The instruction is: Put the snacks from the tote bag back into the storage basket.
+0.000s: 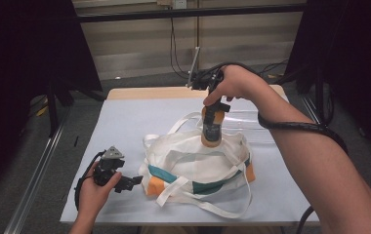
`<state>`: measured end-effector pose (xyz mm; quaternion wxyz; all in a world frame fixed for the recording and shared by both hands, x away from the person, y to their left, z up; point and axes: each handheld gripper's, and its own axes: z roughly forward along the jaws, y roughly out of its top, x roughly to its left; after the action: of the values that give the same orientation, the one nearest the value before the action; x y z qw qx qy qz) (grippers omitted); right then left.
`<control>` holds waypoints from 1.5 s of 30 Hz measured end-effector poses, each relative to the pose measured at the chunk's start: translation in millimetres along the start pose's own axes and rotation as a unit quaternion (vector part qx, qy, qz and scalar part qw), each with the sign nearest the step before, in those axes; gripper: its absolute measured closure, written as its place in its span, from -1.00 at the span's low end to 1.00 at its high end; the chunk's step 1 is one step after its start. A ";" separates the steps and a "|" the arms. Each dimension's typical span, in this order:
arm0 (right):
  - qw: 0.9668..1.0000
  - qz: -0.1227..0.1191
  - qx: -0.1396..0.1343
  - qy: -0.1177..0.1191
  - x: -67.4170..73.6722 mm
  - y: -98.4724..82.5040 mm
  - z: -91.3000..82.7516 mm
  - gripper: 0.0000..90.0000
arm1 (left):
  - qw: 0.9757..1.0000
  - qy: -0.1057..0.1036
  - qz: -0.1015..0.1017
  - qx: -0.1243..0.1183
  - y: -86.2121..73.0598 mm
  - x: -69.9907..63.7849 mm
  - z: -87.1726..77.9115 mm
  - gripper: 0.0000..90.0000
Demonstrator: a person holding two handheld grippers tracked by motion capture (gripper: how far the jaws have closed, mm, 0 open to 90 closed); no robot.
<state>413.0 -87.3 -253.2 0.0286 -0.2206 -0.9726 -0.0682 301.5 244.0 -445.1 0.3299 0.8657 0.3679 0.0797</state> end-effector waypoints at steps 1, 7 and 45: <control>1.000 0.000 0.001 0.000 -0.6 0.5 -0.6 -0.32 | 1.000 -0.002 0.001 0.001 0.2 0.3 0.0 -0.90; 1.000 0.004 -0.002 0.001 -5.0 2.0 -1.1 -0.32 | 1.000 -0.001 0.002 0.002 1.0 -0.1 -0.1 -0.90; 0.999 0.034 -0.006 -0.008 -36.5 -2.0 -11.2 -0.32 | 1.000 -0.002 0.004 0.004 2.4 0.0 0.8 -0.90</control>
<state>445.3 -106.3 -245.4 0.0214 -0.2547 -0.9641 -0.0717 303.1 242.3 -444.2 0.3269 0.8685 0.3643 0.0783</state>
